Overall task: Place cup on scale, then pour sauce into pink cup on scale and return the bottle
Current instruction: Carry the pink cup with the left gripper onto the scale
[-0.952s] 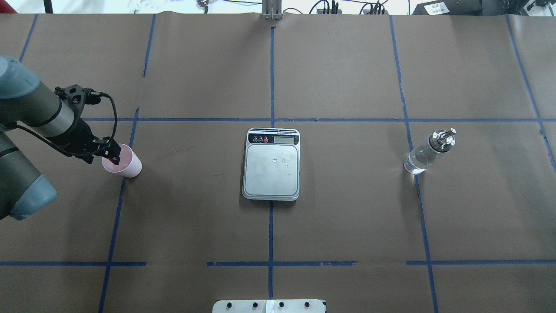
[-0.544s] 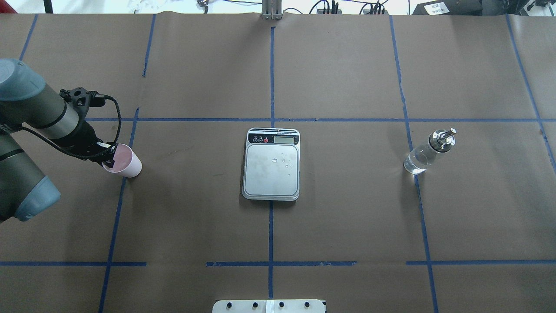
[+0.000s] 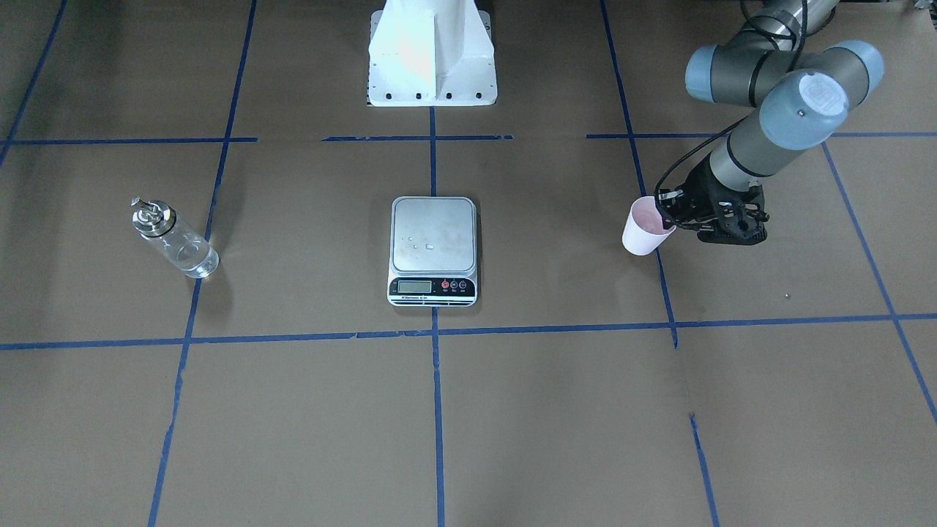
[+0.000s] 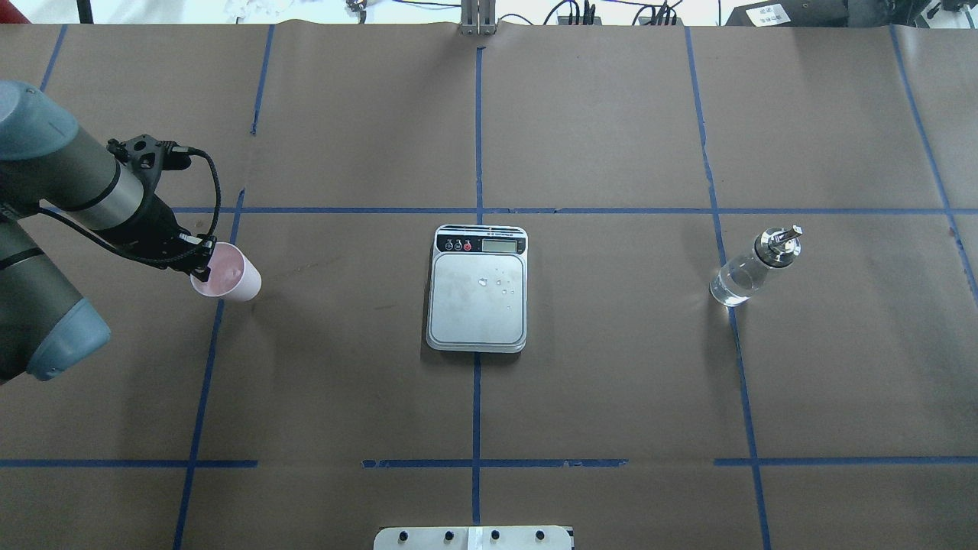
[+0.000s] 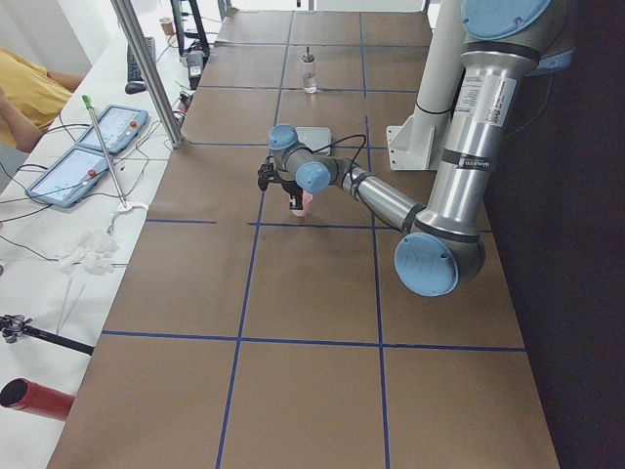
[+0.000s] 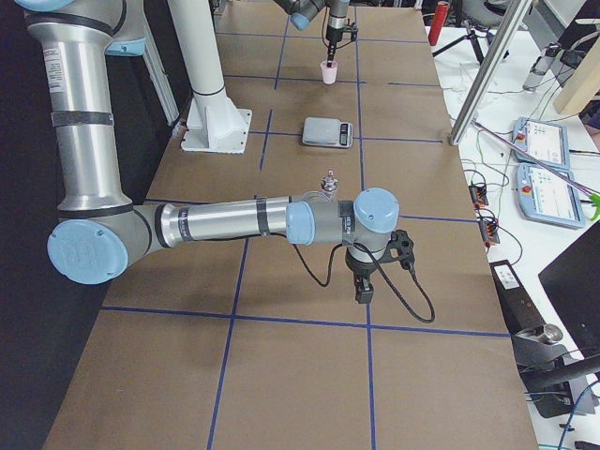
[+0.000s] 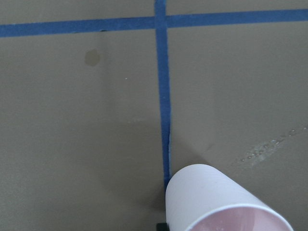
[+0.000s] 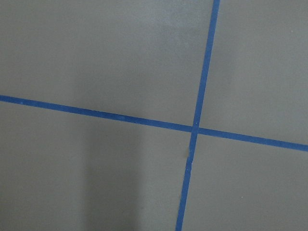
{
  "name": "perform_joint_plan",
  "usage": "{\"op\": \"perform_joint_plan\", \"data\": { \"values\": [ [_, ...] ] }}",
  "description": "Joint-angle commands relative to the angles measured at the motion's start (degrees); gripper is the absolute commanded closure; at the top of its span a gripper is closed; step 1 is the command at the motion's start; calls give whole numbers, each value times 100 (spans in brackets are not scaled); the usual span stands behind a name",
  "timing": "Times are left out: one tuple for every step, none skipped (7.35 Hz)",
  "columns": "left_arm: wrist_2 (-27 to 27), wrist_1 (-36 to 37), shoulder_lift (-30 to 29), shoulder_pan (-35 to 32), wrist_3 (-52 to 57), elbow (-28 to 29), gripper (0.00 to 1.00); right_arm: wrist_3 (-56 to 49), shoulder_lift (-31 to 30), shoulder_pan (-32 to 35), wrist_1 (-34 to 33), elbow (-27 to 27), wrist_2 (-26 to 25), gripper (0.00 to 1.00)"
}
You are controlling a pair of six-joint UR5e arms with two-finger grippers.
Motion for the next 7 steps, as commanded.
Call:
{"op": "perform_joint_plan", "data": {
  "values": [
    [3, 389, -657, -32, -1230, -242, 100, -2, -4, -6, -3, 15, 18, 0],
    [29, 417, -1027, 55, -1473, -251, 100, -2, -4, 3, -3, 24, 131, 0],
    [47, 408, -1309, 317, -1867, -199, 100, -2, -4, -6, -3, 15, 176, 0],
    [126, 408, -1651, 659, -2306, -68, 100, 6, -4, -6, -3, 24, 185, 0],
    [535, 408, -1977, 810, -2493, 194, 100, -2, -13, -6, -3, 24, 185, 0],
    [592, 399, -2189, 916, -2547, 536, 100, -11, -13, 3, -3, 24, 185, 0],
    [592, 382, -2391, 943, -2565, 722, 100, -11, -13, 3, -3, 33, 185, 0]
  ]
}}
